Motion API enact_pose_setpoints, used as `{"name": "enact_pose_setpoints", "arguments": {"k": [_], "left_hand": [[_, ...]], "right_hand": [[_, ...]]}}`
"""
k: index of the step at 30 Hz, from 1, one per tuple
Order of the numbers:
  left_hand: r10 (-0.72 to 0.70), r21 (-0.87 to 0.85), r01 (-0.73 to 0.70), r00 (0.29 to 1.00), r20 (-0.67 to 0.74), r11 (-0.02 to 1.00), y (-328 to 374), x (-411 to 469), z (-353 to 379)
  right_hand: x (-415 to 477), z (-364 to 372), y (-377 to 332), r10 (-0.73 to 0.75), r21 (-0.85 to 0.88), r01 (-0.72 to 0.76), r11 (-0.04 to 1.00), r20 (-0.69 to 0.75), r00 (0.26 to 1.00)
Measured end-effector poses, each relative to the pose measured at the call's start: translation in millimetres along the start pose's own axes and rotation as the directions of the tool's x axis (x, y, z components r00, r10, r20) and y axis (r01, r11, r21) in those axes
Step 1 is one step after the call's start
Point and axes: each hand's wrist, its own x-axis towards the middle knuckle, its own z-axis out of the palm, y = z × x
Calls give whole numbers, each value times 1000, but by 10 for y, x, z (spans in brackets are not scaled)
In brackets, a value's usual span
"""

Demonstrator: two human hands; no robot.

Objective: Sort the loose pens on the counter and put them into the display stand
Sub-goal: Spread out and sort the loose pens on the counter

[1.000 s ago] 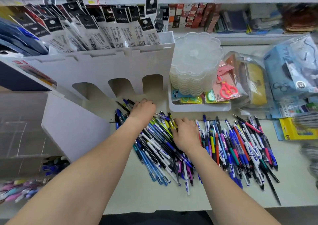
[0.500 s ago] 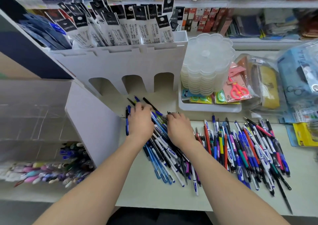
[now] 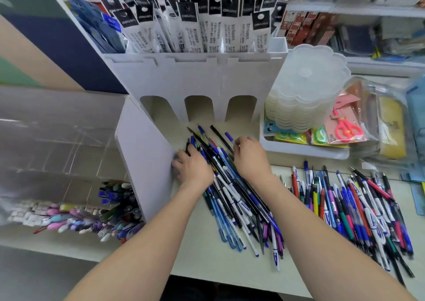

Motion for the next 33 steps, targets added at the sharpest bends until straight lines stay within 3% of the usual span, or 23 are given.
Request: {"name": "enact_pose_setpoints", "arguments": {"k": [3, 6, 11, 18, 27, 33], "left_hand": [[14, -43, -14, 1000, 7, 999, -18, 8, 21], [59, -70, -60, 998, -9, 996, -32, 37, 43], [39, -293, -55, 997, -62, 954, -30, 148, 50], [-3, -513, 28, 999, 50, 858, 3, 223, 15], [46, -774, 80, 989, 140, 629, 65, 152, -59], [49, -845, 48, 995, 87, 533, 86, 28, -103]], "right_hand": [[101, -13, -92, 2, 45, 1, 999, -54, 999], [193, 61, -145, -19, -71, 25, 997, 79, 997], [342, 143, -317, 36, -11, -35, 999, 219, 975], [475, 212, -546, 63, -77, -39, 996, 344, 937], [443, 206, -568, 89, 190, -185, 964, 423, 902], [355, 143, -539, 40, 345, -181, 921, 378, 925]]}}
